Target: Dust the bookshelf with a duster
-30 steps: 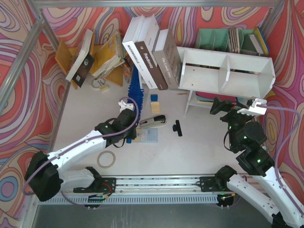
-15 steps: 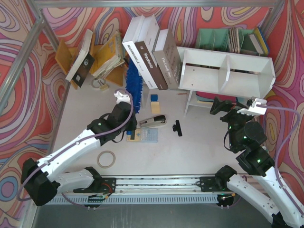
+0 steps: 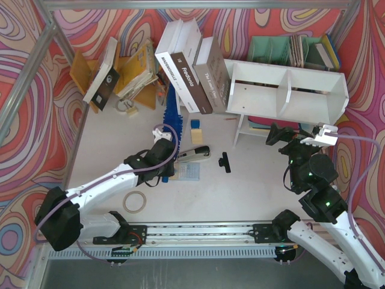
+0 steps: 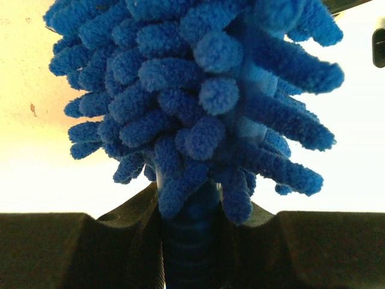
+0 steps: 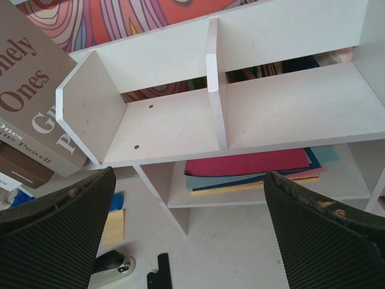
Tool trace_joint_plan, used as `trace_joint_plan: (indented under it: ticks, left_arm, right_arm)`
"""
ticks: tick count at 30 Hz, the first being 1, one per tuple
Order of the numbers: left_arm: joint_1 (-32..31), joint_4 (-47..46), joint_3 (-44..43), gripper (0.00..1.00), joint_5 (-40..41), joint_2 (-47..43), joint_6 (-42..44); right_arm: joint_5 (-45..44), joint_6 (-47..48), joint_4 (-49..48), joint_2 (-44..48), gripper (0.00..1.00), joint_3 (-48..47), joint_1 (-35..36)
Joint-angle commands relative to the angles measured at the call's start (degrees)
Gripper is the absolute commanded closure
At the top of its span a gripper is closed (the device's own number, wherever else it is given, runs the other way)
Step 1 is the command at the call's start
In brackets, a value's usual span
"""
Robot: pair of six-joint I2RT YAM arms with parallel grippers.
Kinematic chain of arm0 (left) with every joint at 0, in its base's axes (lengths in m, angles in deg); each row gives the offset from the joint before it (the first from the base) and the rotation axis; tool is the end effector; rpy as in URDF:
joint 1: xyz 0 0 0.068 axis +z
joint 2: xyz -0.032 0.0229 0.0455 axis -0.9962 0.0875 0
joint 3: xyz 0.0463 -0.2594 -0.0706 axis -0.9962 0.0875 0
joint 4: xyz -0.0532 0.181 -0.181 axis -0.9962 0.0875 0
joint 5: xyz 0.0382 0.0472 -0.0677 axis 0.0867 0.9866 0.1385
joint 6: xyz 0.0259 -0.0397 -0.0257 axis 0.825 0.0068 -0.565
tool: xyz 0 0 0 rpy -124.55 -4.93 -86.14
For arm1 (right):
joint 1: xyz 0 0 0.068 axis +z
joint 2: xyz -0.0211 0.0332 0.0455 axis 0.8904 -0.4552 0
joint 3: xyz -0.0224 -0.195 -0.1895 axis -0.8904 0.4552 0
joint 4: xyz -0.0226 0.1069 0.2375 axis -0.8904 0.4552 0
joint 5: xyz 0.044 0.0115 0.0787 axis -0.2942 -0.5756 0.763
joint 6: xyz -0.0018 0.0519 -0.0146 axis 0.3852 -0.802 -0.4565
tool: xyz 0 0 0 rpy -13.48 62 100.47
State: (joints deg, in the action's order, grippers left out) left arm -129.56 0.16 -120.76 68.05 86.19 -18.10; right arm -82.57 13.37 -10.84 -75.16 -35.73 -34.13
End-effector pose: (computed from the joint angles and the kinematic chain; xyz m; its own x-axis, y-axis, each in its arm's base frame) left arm 0.1859 -0.1722 0.2329 -0.7585 -0.0129 -0.6516 0.1881 0.9529 -0.2378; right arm 0.1036 0.0321 0.3929 0.2001 0.2753 -0.9403 0.1054 0.9481 0.3001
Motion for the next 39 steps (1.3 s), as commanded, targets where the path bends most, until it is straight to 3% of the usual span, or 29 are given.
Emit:
trace_joint_plan:
  ticks: [1,10,14,32,39]
  left_arm:
    - [-0.38,-1.38,-0.93,1.0,-1.92,0.36,3.2]
    - [-0.34,1.13,-6.37,1.0,3.73,-7.7,5.17]
    - [-0.33,-0.84,-6.54,1.0,0.59,-9.5,6.14]
    - [-0.34,-1.56,1.0,1.0,-2.12,5.9,2.7]
    - [-0.33,0.83,-1.74,1.0,2.04,1.24,3.96]
  right_arm:
    - [-0.61,-0.3,0.16,0.46,0.01,-0.02,-0.23]
    - [-0.62,-0.06,0.1,0.4,0.01,-0.01,-0.23]
    - [-0.36,-0.32,0.17,0.21,0.01,-0.03,-0.23]
    - [-0.58,0.02,-0.01,-0.07,0.01,-0.15,-0.28]
    - [-0.61,0.07,0.0,0.21,0.01,-0.07,-0.23]
